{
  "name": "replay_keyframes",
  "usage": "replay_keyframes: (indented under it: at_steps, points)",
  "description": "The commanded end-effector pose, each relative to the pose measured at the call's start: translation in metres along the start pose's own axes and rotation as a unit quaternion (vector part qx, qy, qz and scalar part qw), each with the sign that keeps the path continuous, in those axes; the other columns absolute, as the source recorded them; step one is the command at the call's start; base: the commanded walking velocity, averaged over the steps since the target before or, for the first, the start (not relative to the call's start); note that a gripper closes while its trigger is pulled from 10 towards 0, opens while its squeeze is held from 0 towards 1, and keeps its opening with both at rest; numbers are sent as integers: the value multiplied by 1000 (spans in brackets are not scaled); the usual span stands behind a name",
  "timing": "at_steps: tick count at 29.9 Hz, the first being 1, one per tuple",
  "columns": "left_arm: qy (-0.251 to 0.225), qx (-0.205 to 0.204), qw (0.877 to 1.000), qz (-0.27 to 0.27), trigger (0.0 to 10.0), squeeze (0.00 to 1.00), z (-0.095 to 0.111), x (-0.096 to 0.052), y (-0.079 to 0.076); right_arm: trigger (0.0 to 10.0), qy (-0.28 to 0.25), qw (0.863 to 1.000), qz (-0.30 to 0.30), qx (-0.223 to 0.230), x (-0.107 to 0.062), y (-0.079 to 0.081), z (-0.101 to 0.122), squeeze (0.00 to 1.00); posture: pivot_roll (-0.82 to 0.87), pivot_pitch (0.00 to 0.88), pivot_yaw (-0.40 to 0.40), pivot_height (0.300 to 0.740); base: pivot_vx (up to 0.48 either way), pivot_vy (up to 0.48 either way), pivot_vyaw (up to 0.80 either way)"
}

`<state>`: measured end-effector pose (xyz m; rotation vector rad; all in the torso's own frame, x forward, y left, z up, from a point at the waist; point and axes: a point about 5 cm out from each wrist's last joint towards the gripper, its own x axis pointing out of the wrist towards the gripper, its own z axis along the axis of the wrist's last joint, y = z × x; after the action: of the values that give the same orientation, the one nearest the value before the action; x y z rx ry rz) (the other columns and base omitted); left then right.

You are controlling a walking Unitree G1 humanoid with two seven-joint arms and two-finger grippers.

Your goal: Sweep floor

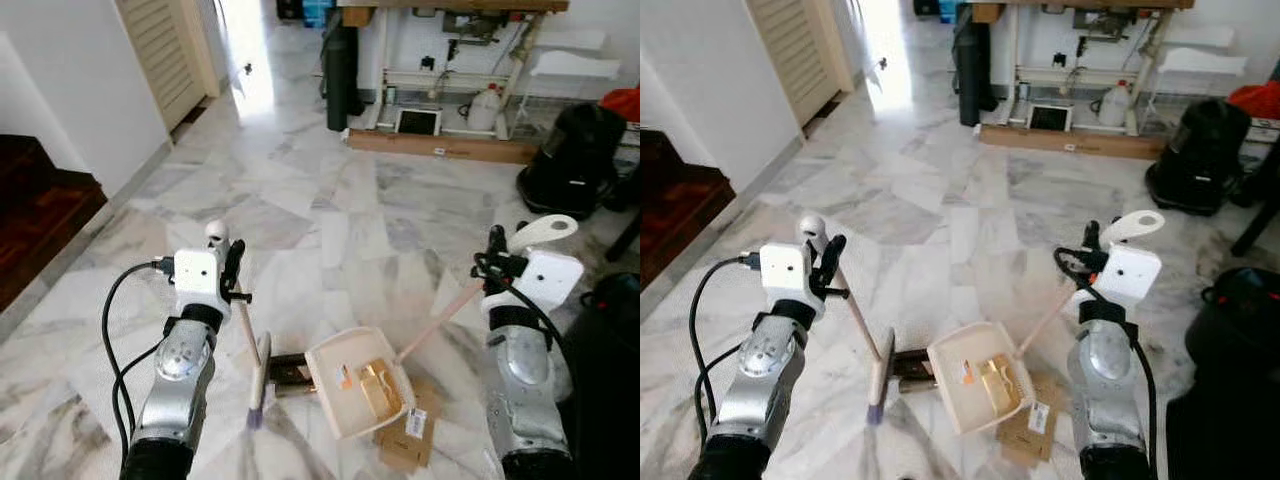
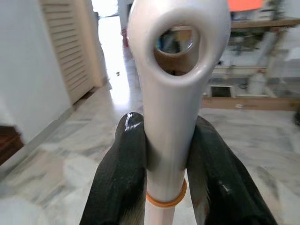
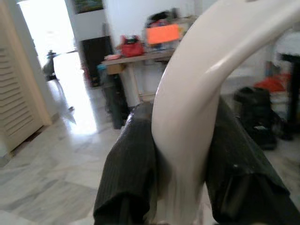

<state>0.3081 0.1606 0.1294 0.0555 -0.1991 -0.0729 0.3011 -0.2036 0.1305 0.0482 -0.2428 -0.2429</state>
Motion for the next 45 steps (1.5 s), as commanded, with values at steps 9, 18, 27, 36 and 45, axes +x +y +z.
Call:
replay_keyframes:
  at_steps: [9,18,27,36,45]
  points:
    - [-22,7,1000,15,10000,0,12,5,6,10000,-34,999,12,13,7,8,17,0,-10,0,19,740,0,0,800]
    - [-21,6,1000,20,10000,0,13,6,8,10000,-26,999,11,27,9,10,16,0,-8,0,15,740,0,0,356]
    - [-15,3,1000,20,10000,0,12,5,8,10000,-17,999,-5,48,11,6,15,0,-7,0,12,740,0,110,0]
    - [-15,2,1000,21,10000,0,13,7,8,10000,-10,999,2,52,12,10,14,0,-1,0,12,740,0,261,0]
    - [-15,-1,1000,20,10000,0,14,7,7,10000,-3,999,7,52,12,12,13,0,0,0,12,740,0,268,0]
